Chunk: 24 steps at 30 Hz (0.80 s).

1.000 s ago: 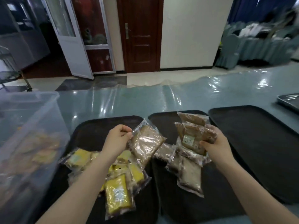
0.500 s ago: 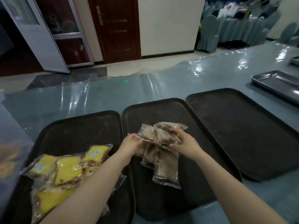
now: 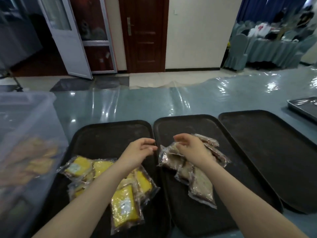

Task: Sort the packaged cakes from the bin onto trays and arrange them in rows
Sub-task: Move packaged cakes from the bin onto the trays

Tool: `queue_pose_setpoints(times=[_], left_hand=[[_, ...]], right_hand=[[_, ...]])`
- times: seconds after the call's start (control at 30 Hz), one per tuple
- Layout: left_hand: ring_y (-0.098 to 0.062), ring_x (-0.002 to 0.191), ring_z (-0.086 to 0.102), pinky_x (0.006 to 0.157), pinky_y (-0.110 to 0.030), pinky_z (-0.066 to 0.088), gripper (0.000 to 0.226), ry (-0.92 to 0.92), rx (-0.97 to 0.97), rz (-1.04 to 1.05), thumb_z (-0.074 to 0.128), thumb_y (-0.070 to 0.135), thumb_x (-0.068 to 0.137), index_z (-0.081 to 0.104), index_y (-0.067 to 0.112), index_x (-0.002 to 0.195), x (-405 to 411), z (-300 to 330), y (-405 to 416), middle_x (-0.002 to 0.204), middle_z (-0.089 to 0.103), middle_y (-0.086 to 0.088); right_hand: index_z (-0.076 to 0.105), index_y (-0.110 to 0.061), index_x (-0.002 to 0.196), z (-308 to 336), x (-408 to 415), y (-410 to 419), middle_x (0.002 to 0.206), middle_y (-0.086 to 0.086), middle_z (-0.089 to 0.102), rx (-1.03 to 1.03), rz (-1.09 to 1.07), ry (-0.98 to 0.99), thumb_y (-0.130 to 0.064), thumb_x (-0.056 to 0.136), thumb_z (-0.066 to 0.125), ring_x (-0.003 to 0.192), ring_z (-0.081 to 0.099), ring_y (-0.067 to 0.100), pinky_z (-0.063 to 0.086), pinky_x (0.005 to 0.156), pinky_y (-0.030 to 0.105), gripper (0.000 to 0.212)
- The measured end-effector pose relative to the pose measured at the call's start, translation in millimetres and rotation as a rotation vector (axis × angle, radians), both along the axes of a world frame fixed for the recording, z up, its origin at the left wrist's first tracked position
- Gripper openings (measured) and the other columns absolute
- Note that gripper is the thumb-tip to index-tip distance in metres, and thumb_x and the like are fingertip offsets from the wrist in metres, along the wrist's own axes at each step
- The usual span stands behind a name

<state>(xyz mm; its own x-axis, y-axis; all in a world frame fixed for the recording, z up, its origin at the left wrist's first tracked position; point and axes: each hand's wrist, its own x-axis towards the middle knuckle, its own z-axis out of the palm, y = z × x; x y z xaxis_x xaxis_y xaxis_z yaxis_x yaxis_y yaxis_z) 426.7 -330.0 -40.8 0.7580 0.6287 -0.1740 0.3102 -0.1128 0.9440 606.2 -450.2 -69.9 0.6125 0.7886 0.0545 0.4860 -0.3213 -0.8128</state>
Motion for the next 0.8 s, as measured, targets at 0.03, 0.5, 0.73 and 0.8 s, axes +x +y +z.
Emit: queue_pose_setpoints(times=[0.03, 0.5, 0.73, 0.8], left_hand=[[0.0, 0.089, 0.065, 0.066, -0.008, 0.047, 0.028, -0.031, 0.036, -0.002, 0.053, 0.008, 0.092, 0.058, 0.018, 0.118, -15.1, 9.9, 4.8, 0.098, 0.07, 0.009], [-0.007, 0.099, 0.065, 0.077, -0.017, 0.048, 0.035, -0.271, 0.224, 0.257, 0.055, 0.0, 0.089, 0.057, 0.031, 0.106, -281.1, 93.2, 99.9, 0.1, 0.071, 0.006], [0.005, 0.094, 0.063, 0.072, -0.006, 0.045, 0.033, -0.102, 0.332, 0.295, 0.057, 0.004, 0.09, 0.059, 0.029, 0.111, -400.2, 86.1, 159.0, 0.103, 0.07, 0.008], [0.008, 0.096, 0.061, 0.073, -0.007, 0.046, 0.034, -0.013, 0.385, 0.264, 0.058, 0.008, 0.09, 0.056, 0.038, 0.107, -426.8, 82.2, 177.2, 0.104, 0.068, 0.014]], right_hand=[[0.063, -0.035, 0.104, 7.0, -13.0, 12.2, 0.102, -0.019, 0.066, 0.026, 0.027, 0.008, -0.013, 0.086, 0.064, 0.096, 0.061, -0.001, 0.051, 0.092, 0.031, 0.028], [0.066, -0.022, 0.104, 101.1, -269.6, 178.3, 0.099, -0.008, 0.07, 0.297, 0.456, 0.105, -0.001, 0.088, 0.063, 0.091, 0.064, -0.005, 0.046, 0.084, 0.01, 0.026], [0.064, -0.032, 0.1, 104.9, -353.8, 231.3, 0.099, -0.017, 0.068, 0.212, 0.595, 0.016, -0.008, 0.086, 0.067, 0.092, 0.062, -0.007, 0.046, 0.083, 0.008, 0.028], [0.062, -0.038, 0.1, 104.1, -365.2, 242.6, 0.099, -0.018, 0.067, 0.144, 0.64, -0.031, -0.015, 0.086, 0.069, 0.094, 0.062, -0.008, 0.047, 0.084, 0.01, 0.028]])
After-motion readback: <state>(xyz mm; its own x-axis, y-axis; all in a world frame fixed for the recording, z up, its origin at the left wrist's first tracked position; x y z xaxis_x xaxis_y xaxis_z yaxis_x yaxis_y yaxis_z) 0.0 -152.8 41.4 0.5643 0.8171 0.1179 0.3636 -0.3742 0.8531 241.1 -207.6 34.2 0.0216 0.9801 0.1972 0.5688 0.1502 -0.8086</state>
